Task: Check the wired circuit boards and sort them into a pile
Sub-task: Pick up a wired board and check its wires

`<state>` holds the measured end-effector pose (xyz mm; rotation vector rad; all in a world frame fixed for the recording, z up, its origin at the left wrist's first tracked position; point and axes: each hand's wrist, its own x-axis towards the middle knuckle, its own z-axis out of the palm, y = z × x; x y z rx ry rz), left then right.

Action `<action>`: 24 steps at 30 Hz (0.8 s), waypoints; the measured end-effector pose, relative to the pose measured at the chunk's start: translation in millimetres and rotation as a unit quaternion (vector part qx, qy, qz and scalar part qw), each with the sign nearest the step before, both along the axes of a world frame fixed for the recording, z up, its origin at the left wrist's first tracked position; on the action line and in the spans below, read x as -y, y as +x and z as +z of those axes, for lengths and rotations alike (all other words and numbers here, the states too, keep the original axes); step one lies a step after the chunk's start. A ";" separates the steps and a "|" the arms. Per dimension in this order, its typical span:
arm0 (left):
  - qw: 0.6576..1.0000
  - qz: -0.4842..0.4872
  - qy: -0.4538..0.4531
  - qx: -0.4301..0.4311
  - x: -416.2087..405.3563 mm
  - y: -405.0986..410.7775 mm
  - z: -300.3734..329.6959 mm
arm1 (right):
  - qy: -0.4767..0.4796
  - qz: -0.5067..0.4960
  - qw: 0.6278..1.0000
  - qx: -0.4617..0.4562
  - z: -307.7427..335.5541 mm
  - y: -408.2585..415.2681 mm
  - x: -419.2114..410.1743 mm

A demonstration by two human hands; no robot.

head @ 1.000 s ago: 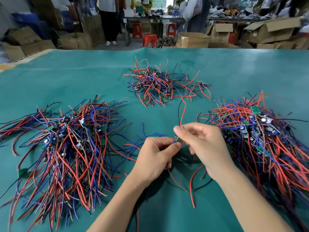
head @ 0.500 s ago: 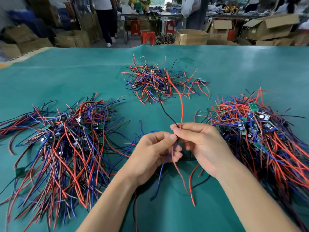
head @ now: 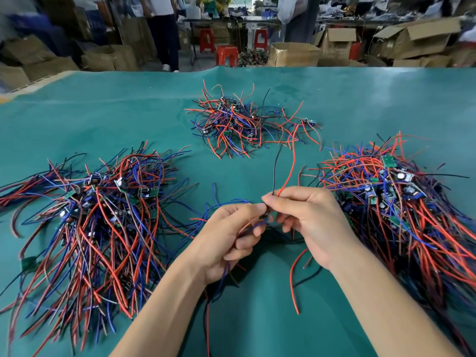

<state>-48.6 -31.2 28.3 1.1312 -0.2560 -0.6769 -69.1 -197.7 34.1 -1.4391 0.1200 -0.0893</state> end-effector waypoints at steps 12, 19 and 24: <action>0.998 -0.056 0.012 0.023 -1.4 -4.1 2.6 | -0.141 -0.244 0.958 0.054 -8.6 14.7 21.3; 0.995 -0.098 -0.030 0.004 -6.5 -5.6 5.2 | -0.156 -0.297 0.940 0.061 -7.7 14.7 25.3; 0.992 -0.099 -0.070 -0.017 -7.9 -3.6 2.7 | 0.127 -0.271 0.954 0.006 5.2 11.9 21.2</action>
